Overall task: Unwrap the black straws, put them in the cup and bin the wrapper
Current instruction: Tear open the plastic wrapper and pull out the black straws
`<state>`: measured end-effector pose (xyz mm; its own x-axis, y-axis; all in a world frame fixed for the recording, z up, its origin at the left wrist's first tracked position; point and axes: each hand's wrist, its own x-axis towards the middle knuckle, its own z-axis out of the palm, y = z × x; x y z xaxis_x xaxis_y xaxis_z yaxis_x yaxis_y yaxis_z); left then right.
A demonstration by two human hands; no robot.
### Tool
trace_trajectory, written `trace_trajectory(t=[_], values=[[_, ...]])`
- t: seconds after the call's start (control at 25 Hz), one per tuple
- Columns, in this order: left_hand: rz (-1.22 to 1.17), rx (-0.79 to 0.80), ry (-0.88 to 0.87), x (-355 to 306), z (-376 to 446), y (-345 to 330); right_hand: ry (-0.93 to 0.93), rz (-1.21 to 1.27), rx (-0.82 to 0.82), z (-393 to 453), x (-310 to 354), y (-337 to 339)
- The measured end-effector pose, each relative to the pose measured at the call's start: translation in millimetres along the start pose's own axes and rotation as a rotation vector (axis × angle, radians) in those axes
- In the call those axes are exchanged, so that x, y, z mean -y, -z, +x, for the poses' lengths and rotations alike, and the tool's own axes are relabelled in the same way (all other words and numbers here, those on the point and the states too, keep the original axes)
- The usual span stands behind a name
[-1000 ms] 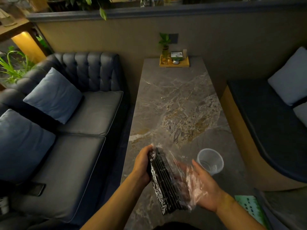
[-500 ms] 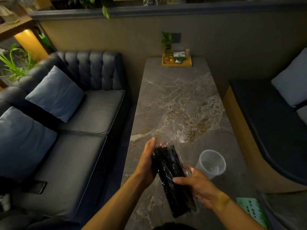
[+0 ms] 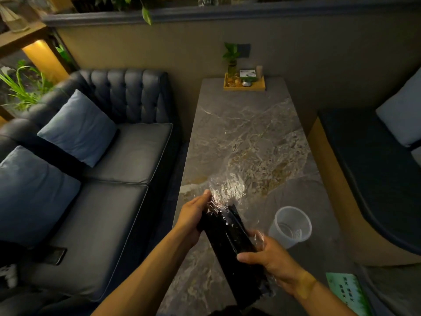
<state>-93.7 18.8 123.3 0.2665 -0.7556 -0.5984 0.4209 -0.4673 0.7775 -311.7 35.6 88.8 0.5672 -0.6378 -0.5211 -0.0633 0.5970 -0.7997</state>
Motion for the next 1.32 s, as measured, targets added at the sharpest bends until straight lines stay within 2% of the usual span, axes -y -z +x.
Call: trace_trajectory(t=[0.08, 0.16, 0.28, 0.36, 0.44, 0.56, 0.6, 0.64, 0.72, 0.84, 0.88, 1.0, 1.04, 1.2, 1.32], values=[[0.052, 0.003, -0.059, -0.6, -3.5, -4.3, -0.011, -0.005, 0.010, 0.1, -2.6, 2.1], [0.119, 0.057, -0.195, -4.3, -7.0, -6.4, 0.006, -0.024, -0.008, -1.2, 5.8, 7.4], [0.312, 0.212, -0.402, -16.0, -12.6, -7.7, 0.192, -0.087, -0.105, -6.0, 48.6, 14.4], [0.476, 0.338, -0.479, -21.3, -16.2, -12.6, 0.344, -0.128, -0.109, -9.9, 85.6, 13.8], [0.613, 0.449, -0.530, -24.1, -16.8, -17.8, 0.424, -0.353, -0.097, -14.9, 118.5, 8.8], [0.776, 0.560, -0.570, -25.0, -12.5, -18.4, 0.379, -0.931, -0.116, -16.2, 145.4, 2.3], [0.800, 0.589, -0.558, -25.2, -10.8, -17.2, 0.363, -1.034, -0.111, -15.2, 148.4, 0.3], [0.806, 0.608, -0.545, -25.4, -8.9, -15.9, 0.343, -1.044, -0.099, -14.0, 148.7, -1.3], [0.789, 0.599, -0.537, -23.8, -4.0, -13.5, 0.278, -0.895, -0.078, -11.2, 145.0, -3.7], [0.705, 0.492, -0.540, -11.7, 1.6, -13.0, 0.173, -0.625, -0.104, -5.1, 131.9, -3.1], [0.696, 0.408, -0.549, -4.6, 1.6, -13.9, 0.150, -0.556, -0.117, -2.9, 126.0, -3.5], [0.718, -0.020, -0.633, 17.3, -8.0, -19.0, 0.118, -0.408, -0.181, 3.3, 106.2, -7.1], [0.638, -0.064, -0.614, 22.9, -11.8, -21.1, 0.115, -0.385, -0.210, 5.3, 99.1, -8.3], [0.350, 0.183, -0.214, 37.2, -27.6, -28.0, 0.127, -0.421, -0.324, 9.8, 73.1, -13.4], [0.317, 0.237, -0.087, 38.6, -30.5, -28.8, 0.143, -0.461, -0.365, 10.9, 62.1, -15.7]])
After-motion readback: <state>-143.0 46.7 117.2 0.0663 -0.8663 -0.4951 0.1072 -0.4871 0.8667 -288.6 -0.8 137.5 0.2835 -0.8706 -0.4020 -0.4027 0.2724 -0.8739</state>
